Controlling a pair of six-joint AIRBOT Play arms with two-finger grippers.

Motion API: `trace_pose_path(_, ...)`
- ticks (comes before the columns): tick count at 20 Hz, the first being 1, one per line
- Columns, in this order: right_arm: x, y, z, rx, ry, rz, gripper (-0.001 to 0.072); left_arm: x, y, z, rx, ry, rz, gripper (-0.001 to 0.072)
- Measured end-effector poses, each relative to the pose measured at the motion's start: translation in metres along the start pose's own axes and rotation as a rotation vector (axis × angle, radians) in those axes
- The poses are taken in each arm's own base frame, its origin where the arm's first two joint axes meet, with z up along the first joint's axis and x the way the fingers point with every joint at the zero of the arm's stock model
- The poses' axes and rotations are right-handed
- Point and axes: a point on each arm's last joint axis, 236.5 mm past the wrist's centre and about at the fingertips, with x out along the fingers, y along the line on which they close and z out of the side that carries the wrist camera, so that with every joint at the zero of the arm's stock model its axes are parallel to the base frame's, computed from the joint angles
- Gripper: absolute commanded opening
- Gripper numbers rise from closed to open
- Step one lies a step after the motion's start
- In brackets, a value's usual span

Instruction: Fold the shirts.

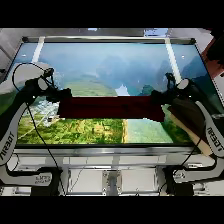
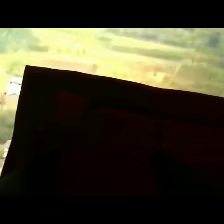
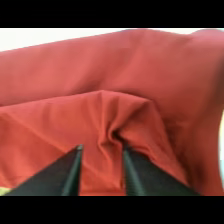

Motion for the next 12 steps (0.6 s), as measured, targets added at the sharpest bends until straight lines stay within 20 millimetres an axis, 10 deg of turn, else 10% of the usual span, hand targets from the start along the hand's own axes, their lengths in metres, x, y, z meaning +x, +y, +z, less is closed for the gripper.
trace_pose_path(7, -0.058, -0.031, 0.004, 0.124, -0.050, 0.032, 0.0520, -0.047, -0.159, 0.052, 0.269, -0.275, -0.398, 0.0559)
trace_pose_path(9, -0.051, -0.038, 0.000, 0.145, -0.017, 0.051, 0.0642, -0.048, -0.200, 0.044, 0.422, -0.331, -0.412, 0.0559)
trace_pose_path(12, -0.032, -0.046, -0.005, 0.160, 0.031, 0.078, 0.0642, -0.024, -0.238, 0.007, 0.622, -0.291, -0.362, 0.0558)
